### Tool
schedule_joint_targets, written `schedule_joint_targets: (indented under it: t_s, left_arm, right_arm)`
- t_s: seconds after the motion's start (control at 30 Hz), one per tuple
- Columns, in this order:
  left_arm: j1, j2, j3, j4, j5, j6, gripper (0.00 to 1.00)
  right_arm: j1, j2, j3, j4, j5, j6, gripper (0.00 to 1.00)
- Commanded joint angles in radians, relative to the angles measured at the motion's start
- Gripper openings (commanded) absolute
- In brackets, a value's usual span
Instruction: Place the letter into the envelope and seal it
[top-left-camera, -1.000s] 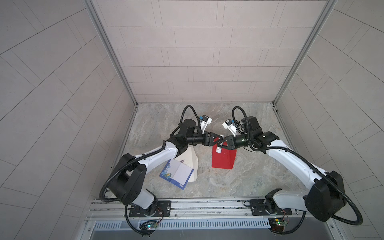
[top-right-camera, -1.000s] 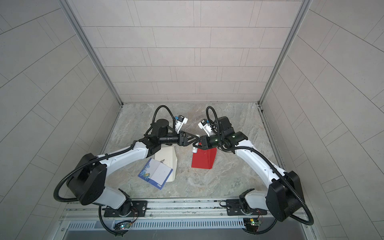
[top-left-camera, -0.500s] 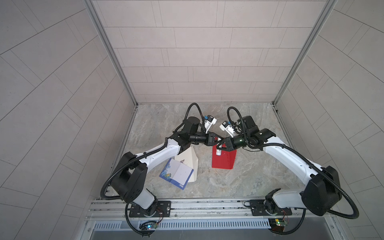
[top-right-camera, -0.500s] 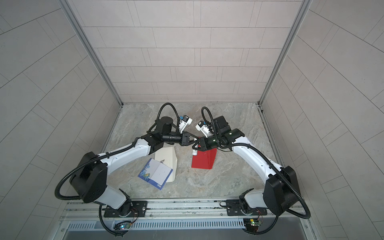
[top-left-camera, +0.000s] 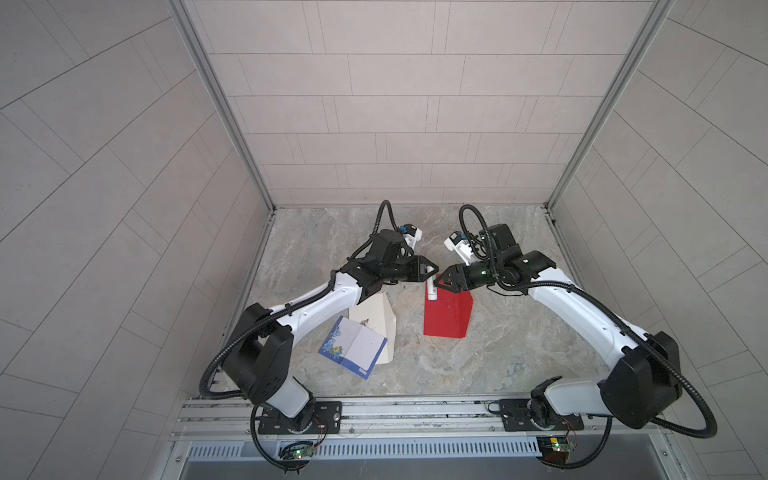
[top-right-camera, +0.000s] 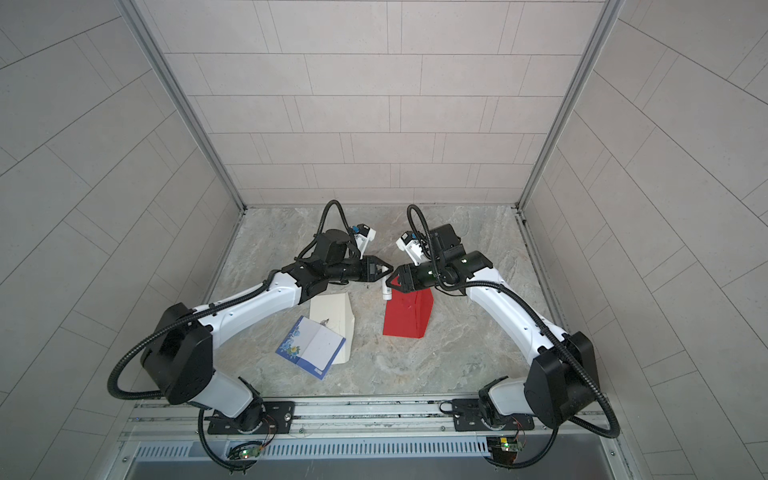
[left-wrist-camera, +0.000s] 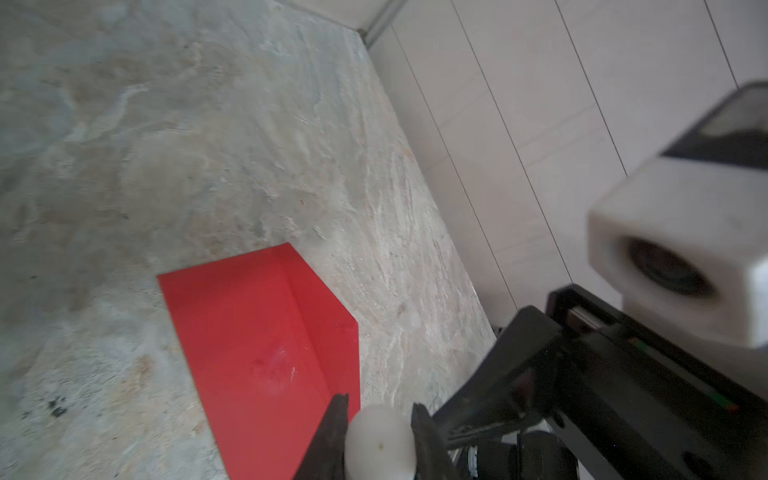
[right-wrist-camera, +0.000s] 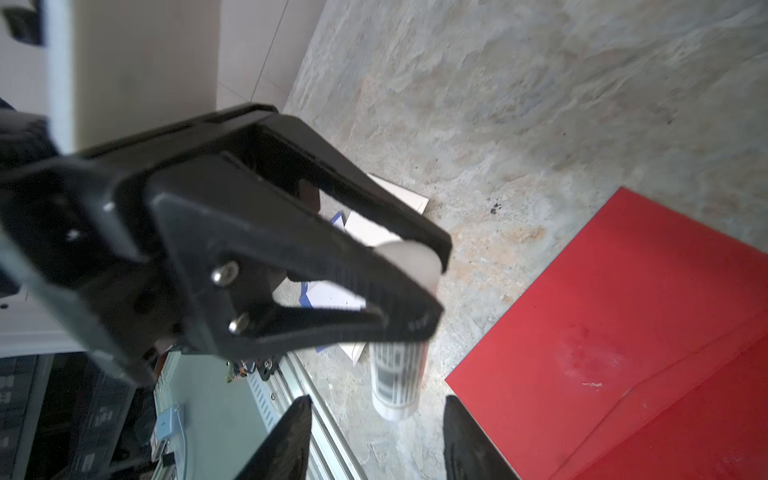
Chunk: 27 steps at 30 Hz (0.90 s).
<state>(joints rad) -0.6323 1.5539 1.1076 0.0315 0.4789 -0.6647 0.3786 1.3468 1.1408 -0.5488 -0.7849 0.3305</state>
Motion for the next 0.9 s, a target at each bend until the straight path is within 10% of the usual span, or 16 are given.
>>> schedule_joint_targets:
  t_s: [0.0, 0.43, 0.87]
  left_arm:
    - [0.025, -0.037, 0.051, 0.016, -0.147, -0.188, 0.0]
    - [0.057, -0.006, 0.034, 0.111, -0.114, -0.653, 0.0]
    - [0.056, 0.049, 0.025, 0.24, -0.019, -0.748, 0.0]
  right_arm:
    - [-0.021, -0.058, -0.03, 0.106, 0.021, 0.073, 0.54]
    - [-0.023, -0.021, -0.054, 0.308, 0.069, 0.209, 0.53]
    - [-0.023, 0.011, -0.032, 0.319, 0.049, 0.212, 0.4]
